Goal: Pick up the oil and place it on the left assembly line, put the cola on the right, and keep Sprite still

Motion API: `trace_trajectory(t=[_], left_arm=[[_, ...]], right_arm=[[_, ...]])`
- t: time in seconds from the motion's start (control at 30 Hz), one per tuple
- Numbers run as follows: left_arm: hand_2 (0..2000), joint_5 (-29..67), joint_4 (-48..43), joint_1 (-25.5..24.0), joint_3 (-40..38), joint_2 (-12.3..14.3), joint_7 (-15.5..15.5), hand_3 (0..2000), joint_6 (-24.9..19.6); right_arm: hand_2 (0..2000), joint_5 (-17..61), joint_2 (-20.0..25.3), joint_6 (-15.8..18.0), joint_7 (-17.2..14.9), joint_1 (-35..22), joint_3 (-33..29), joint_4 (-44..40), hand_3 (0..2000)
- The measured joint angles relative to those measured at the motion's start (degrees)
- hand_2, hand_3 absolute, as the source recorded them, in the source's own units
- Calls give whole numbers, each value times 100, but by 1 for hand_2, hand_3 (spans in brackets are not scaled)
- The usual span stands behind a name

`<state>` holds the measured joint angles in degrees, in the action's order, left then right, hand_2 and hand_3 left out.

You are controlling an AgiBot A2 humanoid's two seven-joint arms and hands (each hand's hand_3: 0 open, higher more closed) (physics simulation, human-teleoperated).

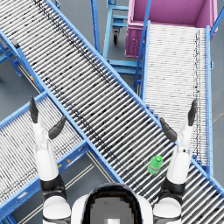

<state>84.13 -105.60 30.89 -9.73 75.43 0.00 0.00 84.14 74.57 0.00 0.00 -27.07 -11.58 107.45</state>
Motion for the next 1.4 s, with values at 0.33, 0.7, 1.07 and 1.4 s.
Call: trace_trajectory(t=[0.33, 0.7, 1.07, 1.4], left_arm=[[0, 0, -39, 95, -85, -12, 0, 0, 0], [0, 0, 1, 20, -44, 20, 0, 0, 0], [0, 0, 45, -154, 17, 77, 0, 0, 0], [0, 0, -18, -27, 6, 62, 0, 0, 0]], right_arm=[[0, 0, -20, 0, 0, -84, -97, 26, 0], [0, 0, -3, 0, 0, -66, 12, -12, 0], [0, 0, 70, 0, 0, 110, 77, -47, 0], [0, 0, 64, 0, 0, 26, 103, 4, 0]])
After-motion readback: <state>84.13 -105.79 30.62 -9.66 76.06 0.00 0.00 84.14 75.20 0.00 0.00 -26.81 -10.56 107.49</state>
